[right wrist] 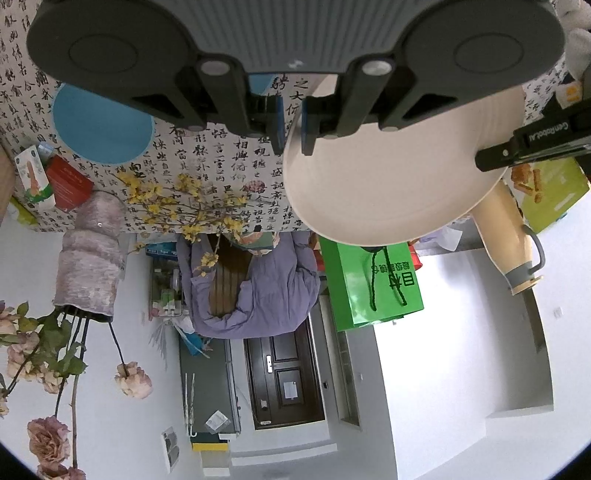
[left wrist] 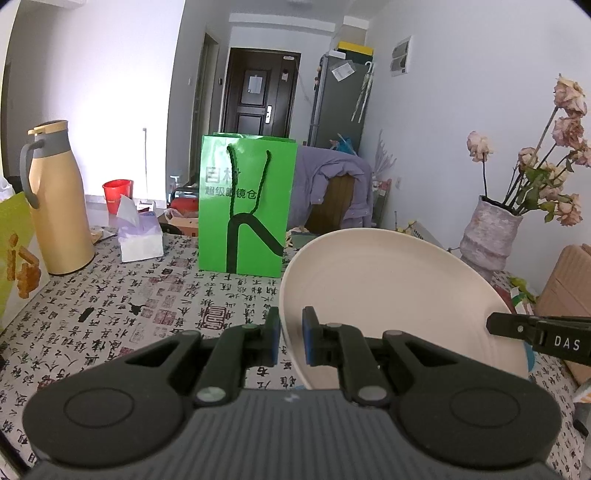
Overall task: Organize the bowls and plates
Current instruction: 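Carry the cream plate back toward the blue bowls with both grippers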
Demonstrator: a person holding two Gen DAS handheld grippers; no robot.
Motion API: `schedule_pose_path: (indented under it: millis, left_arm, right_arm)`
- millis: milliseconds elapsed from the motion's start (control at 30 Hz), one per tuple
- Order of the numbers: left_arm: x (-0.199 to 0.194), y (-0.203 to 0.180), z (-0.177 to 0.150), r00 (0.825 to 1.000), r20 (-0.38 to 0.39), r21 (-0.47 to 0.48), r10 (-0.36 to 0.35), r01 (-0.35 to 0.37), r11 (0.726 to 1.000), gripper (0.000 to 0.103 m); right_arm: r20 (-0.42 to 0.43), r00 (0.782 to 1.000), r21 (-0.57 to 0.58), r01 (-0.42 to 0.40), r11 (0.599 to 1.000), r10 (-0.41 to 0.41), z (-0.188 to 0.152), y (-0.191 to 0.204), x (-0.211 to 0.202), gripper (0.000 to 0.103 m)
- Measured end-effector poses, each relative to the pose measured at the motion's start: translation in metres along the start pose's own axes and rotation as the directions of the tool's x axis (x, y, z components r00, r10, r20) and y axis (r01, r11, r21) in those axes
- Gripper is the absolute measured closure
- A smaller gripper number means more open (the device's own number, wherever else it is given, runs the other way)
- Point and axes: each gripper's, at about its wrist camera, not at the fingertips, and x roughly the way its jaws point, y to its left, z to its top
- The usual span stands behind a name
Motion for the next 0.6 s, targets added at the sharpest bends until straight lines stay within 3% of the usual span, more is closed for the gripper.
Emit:
schedule_pose_path:
  millis: [600]
  left_arm:
    - [-0.029,-0.016,-0.009,1.0,0.018,0.033,-0.005,0.005,0.999,0.091]
  right_arm:
    - [0.028,1.0,0.01,0.001,1.0,-0.001,-0.013,-0.009,-0.036,0.094]
